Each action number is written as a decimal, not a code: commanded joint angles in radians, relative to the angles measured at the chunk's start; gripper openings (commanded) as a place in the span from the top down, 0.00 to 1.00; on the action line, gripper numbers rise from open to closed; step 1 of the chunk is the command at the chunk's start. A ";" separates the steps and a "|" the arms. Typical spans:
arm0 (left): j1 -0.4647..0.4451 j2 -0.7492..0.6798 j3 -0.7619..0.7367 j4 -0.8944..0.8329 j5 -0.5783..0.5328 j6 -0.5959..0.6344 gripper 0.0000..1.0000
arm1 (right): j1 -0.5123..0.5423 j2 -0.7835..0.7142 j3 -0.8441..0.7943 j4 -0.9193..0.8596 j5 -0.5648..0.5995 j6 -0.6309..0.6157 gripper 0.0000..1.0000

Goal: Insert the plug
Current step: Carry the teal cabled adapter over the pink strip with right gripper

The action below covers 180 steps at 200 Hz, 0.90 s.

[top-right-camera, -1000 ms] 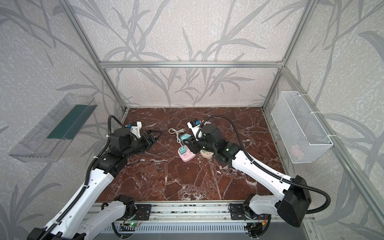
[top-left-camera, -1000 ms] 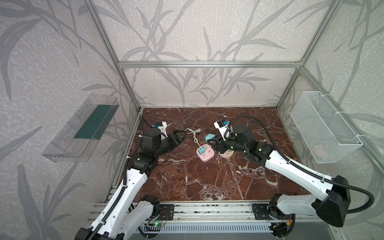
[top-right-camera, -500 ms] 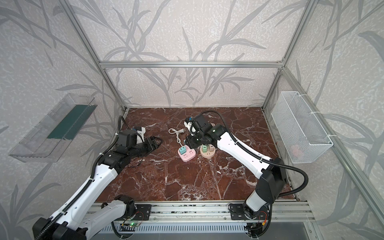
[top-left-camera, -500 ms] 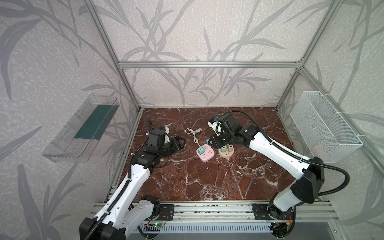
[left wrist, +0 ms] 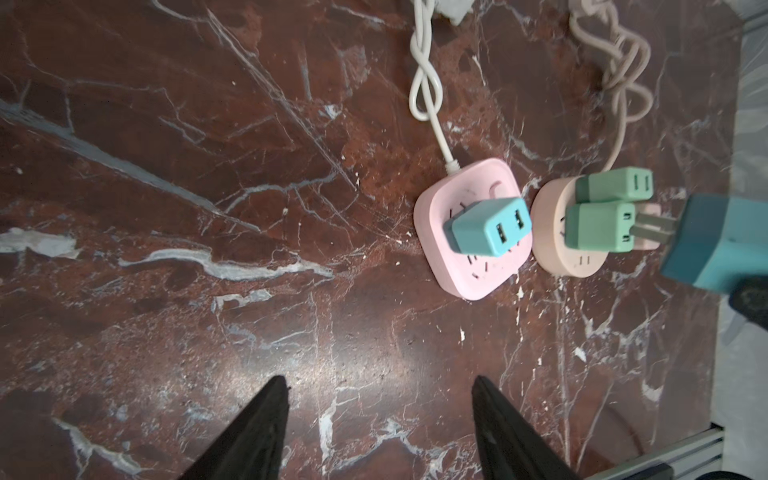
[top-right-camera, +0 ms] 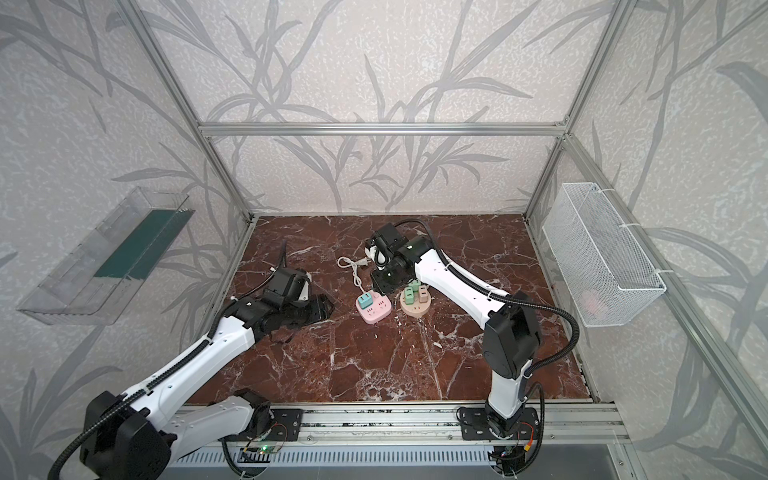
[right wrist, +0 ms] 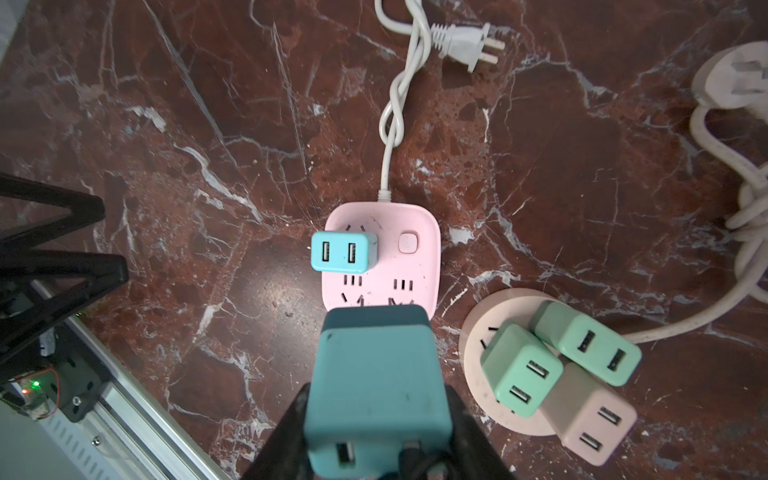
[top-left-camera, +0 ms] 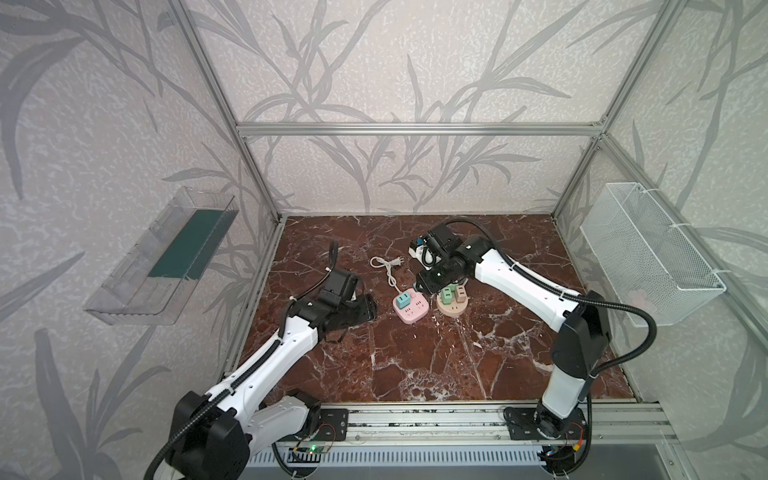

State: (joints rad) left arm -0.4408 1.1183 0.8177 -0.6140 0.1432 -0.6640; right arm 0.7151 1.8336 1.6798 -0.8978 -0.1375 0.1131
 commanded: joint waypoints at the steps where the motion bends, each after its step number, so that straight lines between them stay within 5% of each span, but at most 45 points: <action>1: -0.004 0.005 0.018 -0.032 -0.047 0.025 0.31 | -0.009 0.048 0.082 -0.094 0.010 -0.058 1.00; 65: -0.009 0.049 -0.006 0.054 0.043 -0.010 0.33 | -0.011 0.199 0.216 -0.252 0.048 -0.132 1.00; 180: -0.019 0.054 -0.008 0.082 0.051 -0.015 0.32 | -0.011 0.244 0.209 -0.221 0.019 -0.145 1.00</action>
State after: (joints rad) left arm -0.4557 1.1759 0.8162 -0.5430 0.1936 -0.6739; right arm 0.7074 2.0613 1.8706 -1.1118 -0.1055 -0.0204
